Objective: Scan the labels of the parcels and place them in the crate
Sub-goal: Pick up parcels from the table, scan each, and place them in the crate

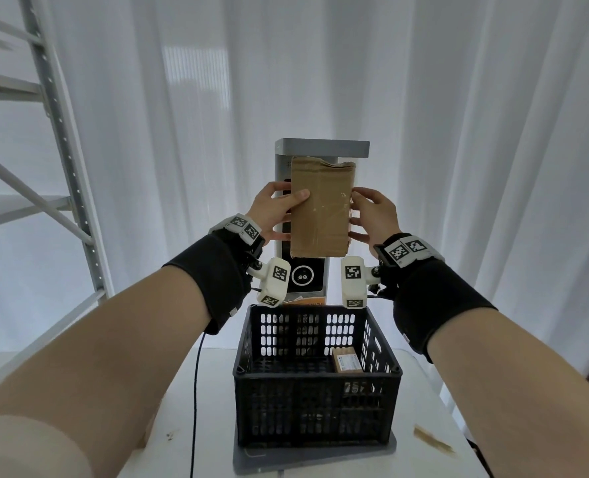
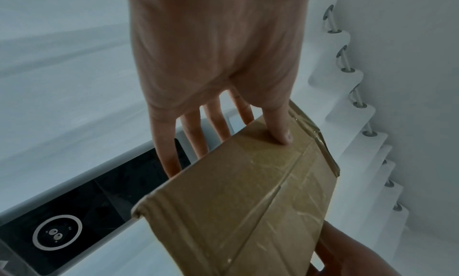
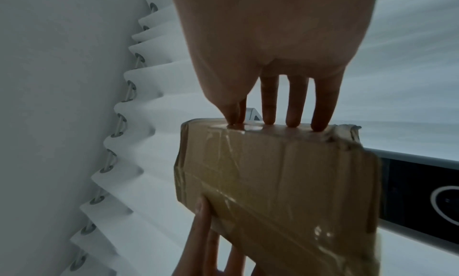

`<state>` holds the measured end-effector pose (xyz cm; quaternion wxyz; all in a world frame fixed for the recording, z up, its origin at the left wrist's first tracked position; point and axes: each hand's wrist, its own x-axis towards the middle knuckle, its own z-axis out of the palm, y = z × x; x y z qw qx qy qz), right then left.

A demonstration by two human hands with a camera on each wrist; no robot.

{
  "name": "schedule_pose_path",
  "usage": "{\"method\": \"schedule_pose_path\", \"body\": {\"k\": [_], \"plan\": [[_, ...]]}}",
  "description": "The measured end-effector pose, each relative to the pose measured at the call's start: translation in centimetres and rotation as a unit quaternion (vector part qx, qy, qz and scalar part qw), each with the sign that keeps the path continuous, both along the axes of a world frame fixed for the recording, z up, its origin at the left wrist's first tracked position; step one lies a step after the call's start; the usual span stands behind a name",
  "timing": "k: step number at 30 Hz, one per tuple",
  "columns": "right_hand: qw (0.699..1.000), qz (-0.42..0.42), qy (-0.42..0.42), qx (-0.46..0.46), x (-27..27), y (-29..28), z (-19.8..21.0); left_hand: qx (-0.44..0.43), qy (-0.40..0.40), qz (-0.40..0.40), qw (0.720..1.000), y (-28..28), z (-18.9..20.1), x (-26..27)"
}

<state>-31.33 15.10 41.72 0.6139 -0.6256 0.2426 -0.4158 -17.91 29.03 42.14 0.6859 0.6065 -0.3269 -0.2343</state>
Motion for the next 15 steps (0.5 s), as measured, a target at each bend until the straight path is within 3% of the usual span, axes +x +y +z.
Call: {"method": "schedule_pose_path", "body": {"k": [15], "plan": [[0.999,0.028,0.006,0.035,0.26,-0.1,0.1,-0.006,0.011,0.023,1.0,-0.41,-0.04,-0.28]]}}
